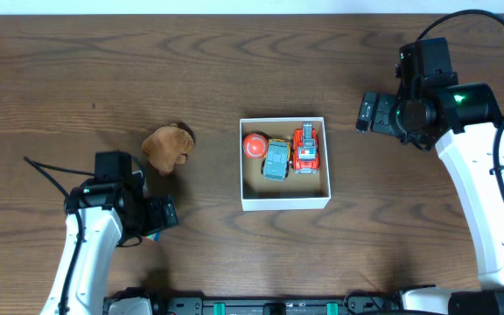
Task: Pack container
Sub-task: 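Raise the right gripper and retract it to the upper right, then close the left gripper on the 2x2 Rubik's cube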
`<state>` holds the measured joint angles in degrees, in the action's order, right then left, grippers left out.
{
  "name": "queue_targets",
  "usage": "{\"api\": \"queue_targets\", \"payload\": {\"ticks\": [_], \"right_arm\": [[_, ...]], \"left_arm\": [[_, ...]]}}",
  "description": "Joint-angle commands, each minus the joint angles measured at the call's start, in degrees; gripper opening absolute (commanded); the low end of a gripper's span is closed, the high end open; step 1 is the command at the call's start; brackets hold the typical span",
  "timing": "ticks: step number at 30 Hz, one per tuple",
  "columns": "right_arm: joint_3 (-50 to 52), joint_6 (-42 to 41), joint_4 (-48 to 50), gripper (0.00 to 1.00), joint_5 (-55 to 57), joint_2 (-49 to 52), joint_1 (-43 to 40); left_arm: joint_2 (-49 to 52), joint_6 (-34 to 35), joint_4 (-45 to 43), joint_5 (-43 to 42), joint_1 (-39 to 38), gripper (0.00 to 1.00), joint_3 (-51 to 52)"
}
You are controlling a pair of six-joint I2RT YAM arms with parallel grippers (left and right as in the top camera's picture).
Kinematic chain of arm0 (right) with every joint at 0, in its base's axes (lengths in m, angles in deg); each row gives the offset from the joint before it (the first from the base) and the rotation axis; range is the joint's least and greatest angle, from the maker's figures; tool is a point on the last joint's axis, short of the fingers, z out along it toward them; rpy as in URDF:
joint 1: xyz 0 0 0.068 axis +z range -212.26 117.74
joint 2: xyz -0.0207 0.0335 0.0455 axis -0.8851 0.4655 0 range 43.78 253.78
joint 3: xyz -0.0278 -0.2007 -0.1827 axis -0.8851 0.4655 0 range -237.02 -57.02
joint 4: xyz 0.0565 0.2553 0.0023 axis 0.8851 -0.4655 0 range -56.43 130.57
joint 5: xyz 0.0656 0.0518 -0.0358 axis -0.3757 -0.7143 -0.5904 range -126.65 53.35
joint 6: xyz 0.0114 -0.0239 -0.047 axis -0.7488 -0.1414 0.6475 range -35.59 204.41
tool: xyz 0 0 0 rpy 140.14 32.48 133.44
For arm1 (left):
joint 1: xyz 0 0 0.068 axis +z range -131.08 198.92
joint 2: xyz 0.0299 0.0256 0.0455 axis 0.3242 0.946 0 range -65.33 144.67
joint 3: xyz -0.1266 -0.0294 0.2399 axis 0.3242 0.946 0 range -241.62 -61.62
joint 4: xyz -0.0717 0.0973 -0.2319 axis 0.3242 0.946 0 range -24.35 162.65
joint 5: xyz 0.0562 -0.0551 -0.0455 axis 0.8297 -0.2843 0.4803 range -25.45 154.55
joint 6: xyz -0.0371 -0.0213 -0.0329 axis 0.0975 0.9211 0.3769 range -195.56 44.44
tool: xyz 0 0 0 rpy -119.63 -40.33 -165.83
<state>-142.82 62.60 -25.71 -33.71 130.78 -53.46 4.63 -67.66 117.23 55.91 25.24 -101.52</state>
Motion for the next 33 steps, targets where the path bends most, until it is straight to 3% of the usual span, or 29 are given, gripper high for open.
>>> {"api": "queue_targets", "payload": {"ticks": [1,15,29,33], "right_arm": [[0.15,0.87,-0.39,0.98,-0.24,0.33,-0.37],[0.15,0.87,-0.83,0.98,-0.24,0.33,-0.37],[0.17,0.92,-1.86,0.97,-0.22,0.33,-0.37],[0.15,0.92,-2.05,0.97,-0.22,0.33,-0.37]], "left_arm": [[3.32,-0.13,-1.38,-0.79,0.24,0.98,-0.46],[6.88,0.0,-2.34,-0.83,0.24,0.98,-0.46],[6.88,10.23,-3.3,-0.81,0.26,0.98,-0.07],[6.88,10.45,-5.09,-0.81,0.24,0.98,-0.09]]}}
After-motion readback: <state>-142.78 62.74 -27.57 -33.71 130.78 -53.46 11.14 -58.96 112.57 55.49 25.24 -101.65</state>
